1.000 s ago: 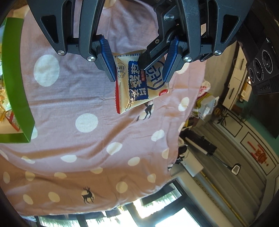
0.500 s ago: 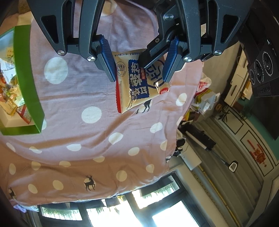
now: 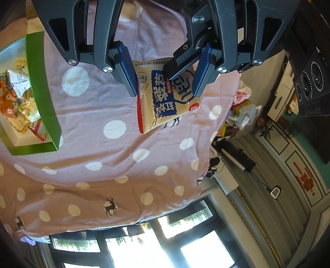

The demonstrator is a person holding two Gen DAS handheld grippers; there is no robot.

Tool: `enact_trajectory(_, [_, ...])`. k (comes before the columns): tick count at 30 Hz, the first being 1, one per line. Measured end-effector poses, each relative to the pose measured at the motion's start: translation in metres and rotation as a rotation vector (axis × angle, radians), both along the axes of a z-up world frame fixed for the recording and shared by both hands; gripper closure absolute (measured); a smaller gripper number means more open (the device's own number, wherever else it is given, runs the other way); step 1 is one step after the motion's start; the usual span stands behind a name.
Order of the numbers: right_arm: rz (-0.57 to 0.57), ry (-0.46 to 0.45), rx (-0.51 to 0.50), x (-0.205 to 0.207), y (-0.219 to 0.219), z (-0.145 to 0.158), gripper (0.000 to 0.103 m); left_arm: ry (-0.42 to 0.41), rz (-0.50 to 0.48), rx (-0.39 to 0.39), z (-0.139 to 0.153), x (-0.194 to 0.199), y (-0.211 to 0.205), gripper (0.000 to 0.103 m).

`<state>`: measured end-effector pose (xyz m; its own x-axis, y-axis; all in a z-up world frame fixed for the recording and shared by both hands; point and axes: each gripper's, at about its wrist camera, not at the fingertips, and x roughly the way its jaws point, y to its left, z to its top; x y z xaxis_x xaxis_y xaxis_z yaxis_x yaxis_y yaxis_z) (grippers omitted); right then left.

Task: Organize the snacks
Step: 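Carry the white-and-blue packet toward the green box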

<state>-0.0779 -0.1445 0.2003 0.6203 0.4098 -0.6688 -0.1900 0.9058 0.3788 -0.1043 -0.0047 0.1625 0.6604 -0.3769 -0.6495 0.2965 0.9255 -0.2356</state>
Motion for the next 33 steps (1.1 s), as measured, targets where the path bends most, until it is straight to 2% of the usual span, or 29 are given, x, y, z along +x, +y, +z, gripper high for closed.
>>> enact_trajectory(33, [-0.14, -0.021, 0.034, -0.017, -0.06, 0.01, 0.046, -0.02, -0.154, 0.062, 0.01, 0.005, -0.063, 0.07])
